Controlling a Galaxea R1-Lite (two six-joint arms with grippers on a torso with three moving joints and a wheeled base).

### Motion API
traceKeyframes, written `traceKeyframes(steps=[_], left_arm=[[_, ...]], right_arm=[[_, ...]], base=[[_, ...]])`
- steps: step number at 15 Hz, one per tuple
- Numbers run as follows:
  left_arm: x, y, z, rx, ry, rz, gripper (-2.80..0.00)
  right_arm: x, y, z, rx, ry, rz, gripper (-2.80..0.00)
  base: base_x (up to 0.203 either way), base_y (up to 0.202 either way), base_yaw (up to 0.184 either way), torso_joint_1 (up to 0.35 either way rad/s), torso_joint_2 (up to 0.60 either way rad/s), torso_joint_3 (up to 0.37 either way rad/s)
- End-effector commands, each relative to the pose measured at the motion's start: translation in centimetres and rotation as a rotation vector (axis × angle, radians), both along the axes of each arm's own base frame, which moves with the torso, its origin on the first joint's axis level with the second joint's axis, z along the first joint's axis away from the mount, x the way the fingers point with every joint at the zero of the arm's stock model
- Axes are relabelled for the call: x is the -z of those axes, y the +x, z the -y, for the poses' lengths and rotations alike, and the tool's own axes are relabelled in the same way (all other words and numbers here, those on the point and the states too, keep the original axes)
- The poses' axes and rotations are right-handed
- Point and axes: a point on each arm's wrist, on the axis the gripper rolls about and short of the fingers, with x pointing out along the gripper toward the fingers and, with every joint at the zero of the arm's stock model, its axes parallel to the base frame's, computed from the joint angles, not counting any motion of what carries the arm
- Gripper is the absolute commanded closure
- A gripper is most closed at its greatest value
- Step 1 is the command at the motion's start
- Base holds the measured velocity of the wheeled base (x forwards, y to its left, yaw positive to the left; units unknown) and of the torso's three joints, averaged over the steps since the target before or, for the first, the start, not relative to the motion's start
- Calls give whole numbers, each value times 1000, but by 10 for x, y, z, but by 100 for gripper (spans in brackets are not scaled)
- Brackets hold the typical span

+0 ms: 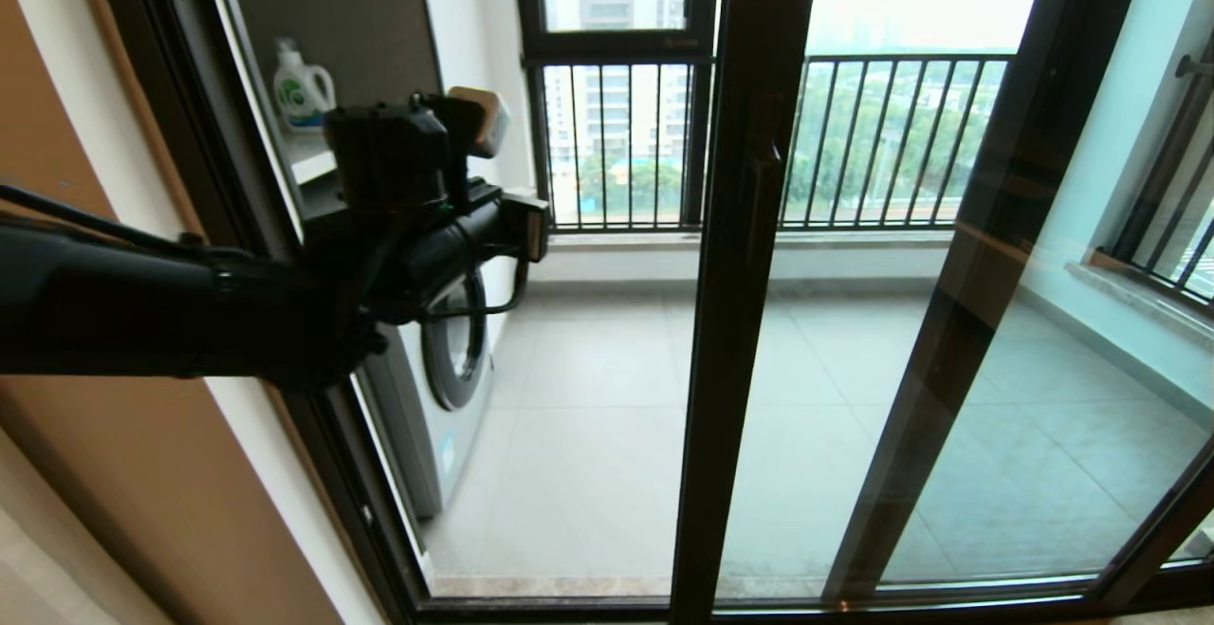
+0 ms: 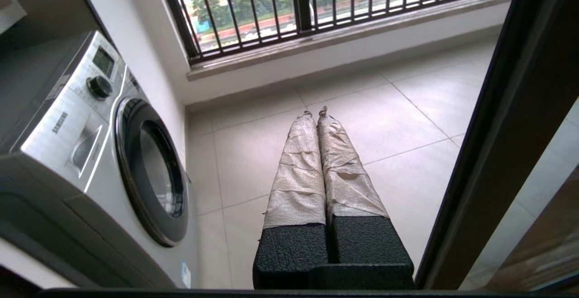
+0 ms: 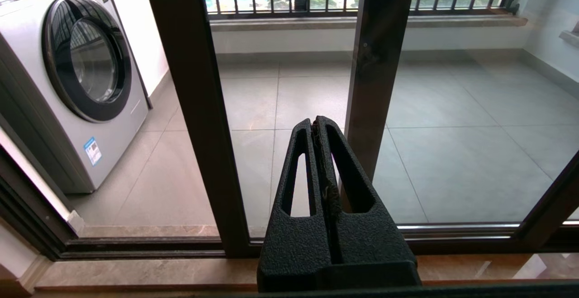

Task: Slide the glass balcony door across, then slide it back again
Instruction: Open the slid door

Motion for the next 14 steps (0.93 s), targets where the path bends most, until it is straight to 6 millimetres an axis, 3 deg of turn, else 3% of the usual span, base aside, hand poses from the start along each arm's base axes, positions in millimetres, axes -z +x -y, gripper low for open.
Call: traceKeyframes(steps=[1,4,8,12,14], left_arm=[[-38,-61,-47,-18,-59,76,0],[-44,-128,-98,-70,-92,122,0],[-35,-217,-151,-205,-116,209,0],[-8,-303,-174,-263,-110,223,0],[12,-335,-179,-348,-94,218,0]], right_arm=[[3,1,0,-1,0,-12,0],[3,1,0,-1,0,-12,0],[3,1,0,-1,-1,-11,0],[3,1,0,-1,0,-12,0],[3,1,0,-1,0,-12,0]], base=[[0,0,0,0,0,0],[0,0,0,0,0,0],[0,0,0,0,0,0],[0,0,0,0,0,0],[0,0,0,0,0,0]])
